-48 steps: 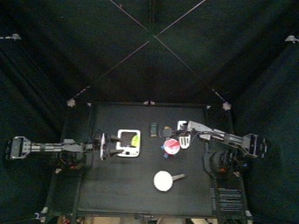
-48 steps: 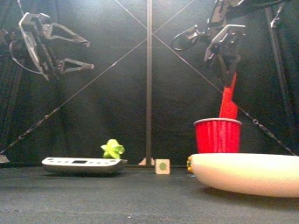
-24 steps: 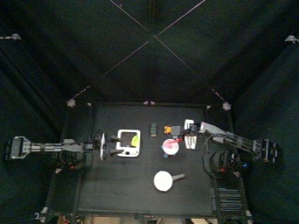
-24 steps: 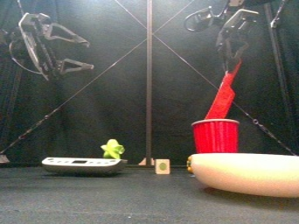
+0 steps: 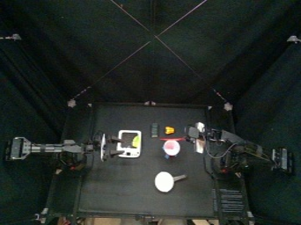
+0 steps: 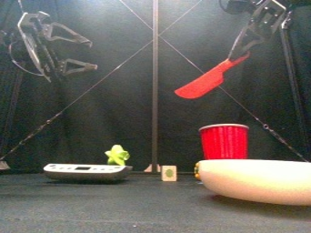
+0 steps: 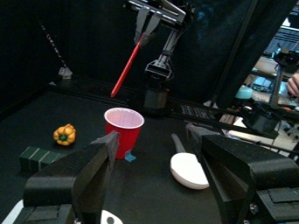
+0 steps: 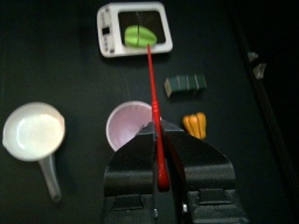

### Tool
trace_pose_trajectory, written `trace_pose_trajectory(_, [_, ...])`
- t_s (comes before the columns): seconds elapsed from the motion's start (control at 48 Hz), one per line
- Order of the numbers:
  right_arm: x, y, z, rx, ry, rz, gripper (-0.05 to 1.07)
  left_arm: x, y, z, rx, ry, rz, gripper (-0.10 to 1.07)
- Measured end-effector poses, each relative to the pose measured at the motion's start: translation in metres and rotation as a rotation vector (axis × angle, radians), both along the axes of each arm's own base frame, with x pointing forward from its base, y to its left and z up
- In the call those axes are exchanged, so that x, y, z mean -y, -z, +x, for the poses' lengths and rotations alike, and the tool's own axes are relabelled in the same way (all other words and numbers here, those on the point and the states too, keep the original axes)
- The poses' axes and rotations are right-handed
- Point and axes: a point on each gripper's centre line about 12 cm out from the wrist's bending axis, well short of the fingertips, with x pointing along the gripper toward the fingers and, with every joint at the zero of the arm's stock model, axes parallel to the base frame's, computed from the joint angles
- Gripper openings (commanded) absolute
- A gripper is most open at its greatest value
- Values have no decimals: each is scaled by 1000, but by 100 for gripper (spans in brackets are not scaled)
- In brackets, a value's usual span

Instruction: Grab knife with other hand

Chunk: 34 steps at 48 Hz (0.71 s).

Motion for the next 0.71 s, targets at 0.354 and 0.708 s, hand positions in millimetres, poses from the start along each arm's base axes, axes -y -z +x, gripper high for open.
trace_pose_trajectory(0.354, [-16, 17, 26, 304, -63, -68, 38, 8, -3, 1, 20, 29, 67, 97])
trace_pose_trajectory(0.708, [-28, 53, 37, 471, -71, -54, 38, 10, 3, 7, 12, 46, 83, 97])
